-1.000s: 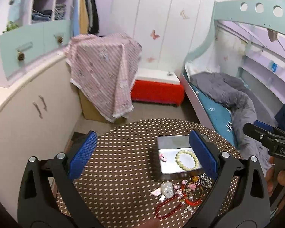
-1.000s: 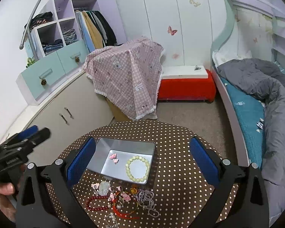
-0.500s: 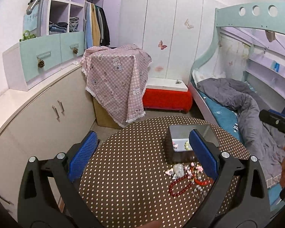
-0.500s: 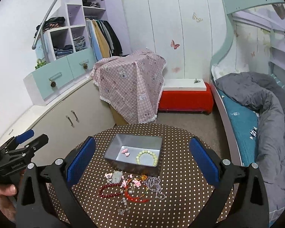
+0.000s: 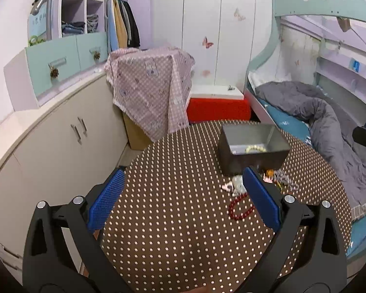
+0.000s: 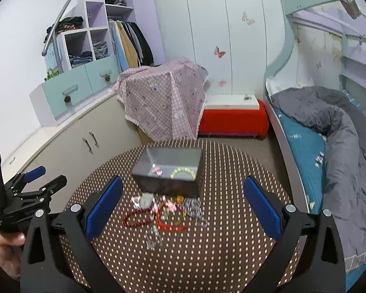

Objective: Organize jewelry
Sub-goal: 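Withdraw both open tools from the box back toward the jewelry pile, then grasp the red bead bracelet with the left tool, then lift the red bracelet with the left tool while the right tool grasps a pearl strand, then lower both held strands into the grey box and open both tools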

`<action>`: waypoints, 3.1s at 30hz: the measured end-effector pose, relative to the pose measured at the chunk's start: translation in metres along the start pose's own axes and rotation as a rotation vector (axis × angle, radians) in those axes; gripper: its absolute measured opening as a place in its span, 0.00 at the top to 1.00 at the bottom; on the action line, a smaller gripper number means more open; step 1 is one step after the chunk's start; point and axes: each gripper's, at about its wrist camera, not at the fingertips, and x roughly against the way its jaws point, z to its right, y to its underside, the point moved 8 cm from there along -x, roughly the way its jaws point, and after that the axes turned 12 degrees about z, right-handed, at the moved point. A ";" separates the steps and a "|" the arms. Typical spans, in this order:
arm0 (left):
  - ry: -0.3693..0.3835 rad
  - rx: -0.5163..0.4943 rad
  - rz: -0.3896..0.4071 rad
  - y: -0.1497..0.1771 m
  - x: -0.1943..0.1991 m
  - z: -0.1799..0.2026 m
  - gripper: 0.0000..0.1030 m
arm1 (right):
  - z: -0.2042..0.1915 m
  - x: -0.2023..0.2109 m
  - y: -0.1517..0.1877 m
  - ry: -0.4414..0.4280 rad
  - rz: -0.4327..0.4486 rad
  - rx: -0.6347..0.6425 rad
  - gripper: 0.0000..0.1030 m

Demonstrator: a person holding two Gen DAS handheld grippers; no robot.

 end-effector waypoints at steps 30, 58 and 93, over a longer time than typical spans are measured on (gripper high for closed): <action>0.198 -0.125 -0.305 0.104 -0.093 0.071 0.52 | 0.019 -0.045 0.087 -0.013 -0.221 -0.056 0.07; 0.257 -0.023 -0.179 0.066 -0.030 0.042 0.92 | -0.057 -0.089 0.135 -0.182 -0.366 0.187 0.92; 0.359 -0.018 0.069 -0.100 -0.038 0.074 0.92 | -0.034 -0.061 -0.095 -0.263 0.031 0.145 0.92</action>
